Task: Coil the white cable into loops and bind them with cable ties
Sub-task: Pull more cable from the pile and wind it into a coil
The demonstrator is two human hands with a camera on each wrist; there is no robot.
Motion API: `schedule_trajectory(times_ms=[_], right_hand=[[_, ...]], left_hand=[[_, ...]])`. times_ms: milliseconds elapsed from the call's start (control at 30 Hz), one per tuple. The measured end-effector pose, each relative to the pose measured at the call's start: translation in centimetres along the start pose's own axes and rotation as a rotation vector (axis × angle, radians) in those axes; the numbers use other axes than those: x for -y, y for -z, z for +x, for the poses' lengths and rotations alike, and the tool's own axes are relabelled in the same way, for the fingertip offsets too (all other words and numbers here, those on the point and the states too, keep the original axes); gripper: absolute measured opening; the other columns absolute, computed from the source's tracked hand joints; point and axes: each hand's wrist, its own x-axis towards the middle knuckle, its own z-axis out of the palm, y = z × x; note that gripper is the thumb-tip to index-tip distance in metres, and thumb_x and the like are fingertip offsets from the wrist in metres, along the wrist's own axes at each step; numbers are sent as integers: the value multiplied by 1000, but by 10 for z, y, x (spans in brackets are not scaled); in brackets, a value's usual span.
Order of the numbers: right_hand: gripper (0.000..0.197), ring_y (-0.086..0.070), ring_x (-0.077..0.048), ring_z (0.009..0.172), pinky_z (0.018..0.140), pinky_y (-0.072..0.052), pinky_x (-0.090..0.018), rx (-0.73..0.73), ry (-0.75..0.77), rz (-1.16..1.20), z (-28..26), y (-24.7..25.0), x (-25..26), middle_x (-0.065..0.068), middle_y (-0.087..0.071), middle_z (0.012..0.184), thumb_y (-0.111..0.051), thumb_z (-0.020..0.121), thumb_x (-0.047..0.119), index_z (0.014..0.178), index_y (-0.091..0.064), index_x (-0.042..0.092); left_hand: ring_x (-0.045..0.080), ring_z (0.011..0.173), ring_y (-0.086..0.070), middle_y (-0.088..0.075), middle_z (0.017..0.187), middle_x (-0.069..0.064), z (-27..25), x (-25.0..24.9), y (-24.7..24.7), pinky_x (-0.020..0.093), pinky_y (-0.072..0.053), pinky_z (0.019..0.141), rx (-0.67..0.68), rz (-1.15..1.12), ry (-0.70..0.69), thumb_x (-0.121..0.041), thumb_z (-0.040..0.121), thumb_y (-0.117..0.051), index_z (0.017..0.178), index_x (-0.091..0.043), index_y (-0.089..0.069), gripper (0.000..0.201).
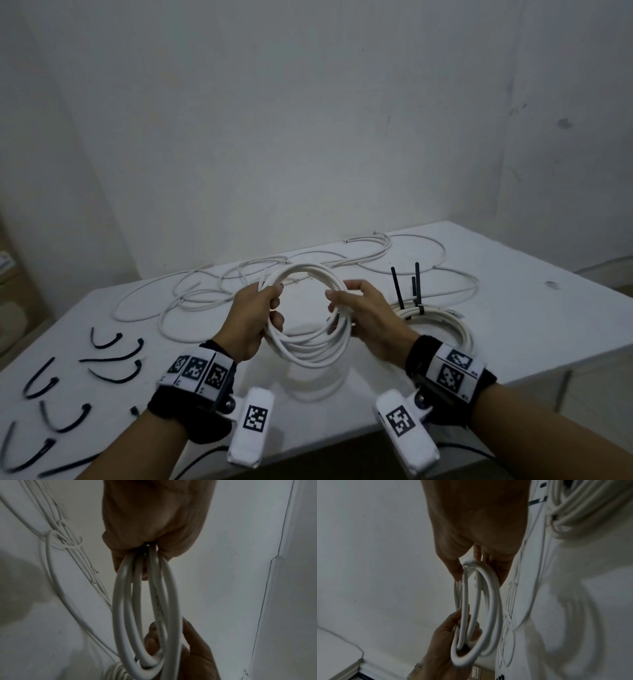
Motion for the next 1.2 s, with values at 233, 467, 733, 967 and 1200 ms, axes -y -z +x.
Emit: schedule_trajectory(times_ms=[233, 467, 733, 967, 1200], right_hand=[[17, -55, -14, 44, 43, -47, -28, -288, 249, -192, 1, -16, -19, -10, -55, 67, -54, 89, 2, 98, -46, 15], [11, -58, -18, 52, 56, -56, -32, -86, -41, 494, -1, -21, -7, -6, -52, 63, -62, 86, 10, 86, -51, 8], [26, -29, -10, 31, 38, -36, -21, -185, -125, 535, -7, -26, -16, 4, -24, 41, -64, 87, 30, 76, -48, 13], [41, -32, -8, 29, 34, -35, -17, -150, -177, 649, -8, -24, -4, 5, -27, 37, -65, 85, 35, 60, -38, 17], [44, -21, -7, 27, 30, -20, -14, -261, -176, 610, -5, -24, 2, 6, -19, 37, -69, 83, 23, 58, -34, 19]], left_hand=[[16, 37, -51, -39, 63, 2, -4, 1, -13, 23, -43, 40, -11, -176, 71, -10, 97, -50, 93, -8, -53, 6], [6, 31, -27, -31, 52, -4, -3, 8, -19, 13, -23, 33, -152, -350, 111, -4, 93, -51, 77, -12, -48, 19], [6, 32, -29, -32, 47, -6, -4, 7, -24, 16, -27, 33, -74, -410, 110, -6, 92, -56, 79, -12, -52, 15], [3, 29, -33, -32, 41, -9, 0, -1, -16, 14, -30, 29, 183, -662, 251, -16, 96, -49, 77, -14, -49, 19], [15, 66, -66, -65, 67, 4, -3, 6, -17, 30, -60, 68, 293, -676, 102, -31, 66, -81, 91, -6, -64, 40]])
